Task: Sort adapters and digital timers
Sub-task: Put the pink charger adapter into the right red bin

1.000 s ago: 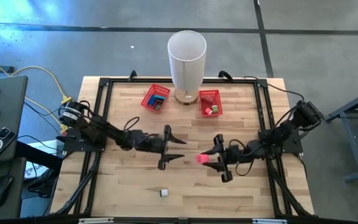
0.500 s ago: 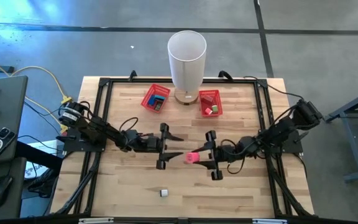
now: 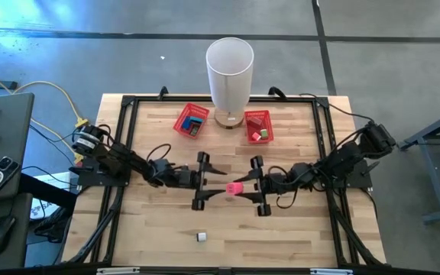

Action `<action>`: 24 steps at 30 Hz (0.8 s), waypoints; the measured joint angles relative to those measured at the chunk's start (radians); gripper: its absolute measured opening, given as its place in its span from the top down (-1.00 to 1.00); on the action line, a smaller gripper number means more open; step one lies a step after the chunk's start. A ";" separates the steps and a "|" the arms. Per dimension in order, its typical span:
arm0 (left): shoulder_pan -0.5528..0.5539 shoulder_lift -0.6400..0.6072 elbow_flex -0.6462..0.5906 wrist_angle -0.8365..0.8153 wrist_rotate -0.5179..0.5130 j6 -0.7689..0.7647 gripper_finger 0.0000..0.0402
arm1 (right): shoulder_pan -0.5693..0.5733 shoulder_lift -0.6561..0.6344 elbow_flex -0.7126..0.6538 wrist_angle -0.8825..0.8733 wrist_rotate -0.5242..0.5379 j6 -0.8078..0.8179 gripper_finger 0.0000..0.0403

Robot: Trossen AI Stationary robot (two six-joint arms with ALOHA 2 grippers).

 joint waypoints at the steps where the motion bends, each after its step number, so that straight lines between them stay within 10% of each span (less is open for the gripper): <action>1: 0.003 0.000 0.003 0.000 0.007 -0.003 -0.14 | -0.003 0.000 0.000 0.000 -0.001 0.002 0.29; 24: 0.048 0.033 0.051 0.006 0.059 -0.022 -0.14 | -0.040 0.000 0.000 -0.015 -0.012 0.016 0.29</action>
